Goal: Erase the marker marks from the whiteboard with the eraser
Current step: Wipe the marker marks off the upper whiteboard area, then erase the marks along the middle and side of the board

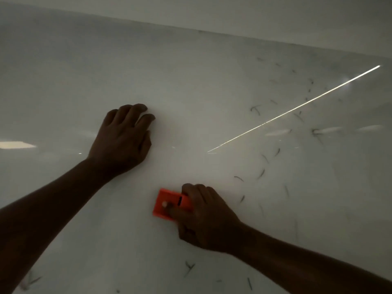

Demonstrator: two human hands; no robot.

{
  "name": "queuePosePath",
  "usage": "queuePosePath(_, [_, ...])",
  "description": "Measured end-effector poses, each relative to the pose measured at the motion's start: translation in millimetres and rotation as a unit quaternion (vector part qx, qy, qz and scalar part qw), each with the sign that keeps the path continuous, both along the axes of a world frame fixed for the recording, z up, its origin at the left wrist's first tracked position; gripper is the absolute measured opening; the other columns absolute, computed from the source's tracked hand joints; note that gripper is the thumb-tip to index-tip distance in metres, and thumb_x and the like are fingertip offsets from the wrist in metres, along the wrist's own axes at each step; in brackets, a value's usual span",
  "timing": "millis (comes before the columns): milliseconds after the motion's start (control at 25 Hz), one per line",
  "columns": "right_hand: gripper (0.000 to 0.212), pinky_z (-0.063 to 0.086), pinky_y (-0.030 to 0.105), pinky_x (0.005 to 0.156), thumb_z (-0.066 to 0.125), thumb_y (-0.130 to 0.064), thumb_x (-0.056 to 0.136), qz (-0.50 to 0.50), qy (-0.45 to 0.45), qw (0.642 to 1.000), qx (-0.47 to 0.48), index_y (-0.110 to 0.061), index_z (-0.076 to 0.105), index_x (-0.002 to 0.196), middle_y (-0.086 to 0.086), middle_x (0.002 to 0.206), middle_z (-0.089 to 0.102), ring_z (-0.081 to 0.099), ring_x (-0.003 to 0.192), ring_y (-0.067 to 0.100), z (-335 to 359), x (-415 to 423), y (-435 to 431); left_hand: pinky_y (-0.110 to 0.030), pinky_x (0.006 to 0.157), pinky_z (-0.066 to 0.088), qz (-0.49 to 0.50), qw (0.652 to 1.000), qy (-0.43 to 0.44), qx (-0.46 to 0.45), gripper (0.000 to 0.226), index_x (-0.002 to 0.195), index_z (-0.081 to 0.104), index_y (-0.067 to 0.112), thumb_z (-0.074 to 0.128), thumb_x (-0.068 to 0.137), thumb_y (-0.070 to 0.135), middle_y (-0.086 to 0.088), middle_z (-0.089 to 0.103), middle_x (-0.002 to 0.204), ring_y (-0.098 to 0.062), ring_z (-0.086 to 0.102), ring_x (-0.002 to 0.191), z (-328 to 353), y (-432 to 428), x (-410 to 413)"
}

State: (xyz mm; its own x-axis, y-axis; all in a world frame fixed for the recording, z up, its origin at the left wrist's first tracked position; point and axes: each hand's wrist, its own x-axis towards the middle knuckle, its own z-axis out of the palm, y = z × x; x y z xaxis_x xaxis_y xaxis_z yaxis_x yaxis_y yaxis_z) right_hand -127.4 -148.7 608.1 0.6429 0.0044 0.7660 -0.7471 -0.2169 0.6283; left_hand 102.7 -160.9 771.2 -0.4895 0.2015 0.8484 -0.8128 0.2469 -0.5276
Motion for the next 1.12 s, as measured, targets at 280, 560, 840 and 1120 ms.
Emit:
queuePosePath(280, [0.054, 0.051, 0.047, 0.083, 0.056, -0.037, 0.090, -0.052, -0.443, 0.893, -0.063, -0.021, 0.053, 0.141, 0.021, 0.119, 0.050, 0.053, 0.102, 0.040, 148.8, -119.9, 23.4, -0.052, 0.095, 0.039, -0.003, 1.000, -0.002, 0.011, 0.046, 0.127, 0.062, 0.002, 0.047, 0.091, 0.029, -0.020, 0.055, 0.136, -0.042, 0.050, 0.122, -0.2, 0.6, -3.4])
queuePosePath(560, [0.050, 0.038, 0.040, 0.080, 0.059, -0.038, 0.089, -0.002, 0.064, 0.998, 0.006, -0.022, 0.055, 0.136, 0.026, 0.121, 0.049, 0.048, 0.096, 0.035, 53.2, -54.7, 8.5, -0.050, 0.080, 0.044, -0.009, 1.000, 0.018, 0.015, 0.042, 0.114, 0.064, 0.000, 0.049, 0.087, 0.029, -0.021, 0.055, 0.115, -0.041, 0.053, 0.101, 19.5, 12.9, -53.7])
queuePosePath(840, [0.052, 0.049, 0.044, 0.083, 0.059, -0.033, 0.091, -0.072, -0.543, 0.835, -0.060, -0.018, 0.049, 0.140, 0.023, 0.116, 0.051, 0.054, 0.102, 0.041, 187.8, -178.8, 24.3, -0.048, 0.077, 0.043, -0.009, 1.000, 0.014, 0.002, 0.038, 0.110, 0.064, 0.002, 0.048, 0.088, 0.029, -0.019, 0.056, 0.115, -0.040, 0.054, 0.098, 26.0, 5.6, -105.9])
queuePosePath(1120, [0.055, 0.049, 0.040, 0.080, 0.059, -0.036, 0.087, -0.071, -0.040, 0.993, -0.080, -0.020, 0.056, 0.140, 0.024, 0.116, 0.055, 0.054, 0.093, 0.037, 161.1, -226.6, 12.9, -0.046, 0.074, 0.042, -0.009, 1.000, 0.022, -0.001, 0.035, 0.107, 0.064, 0.002, 0.053, 0.084, 0.026, -0.019, 0.057, 0.113, -0.039, 0.054, 0.095, 49.2, 8.2, -175.9])
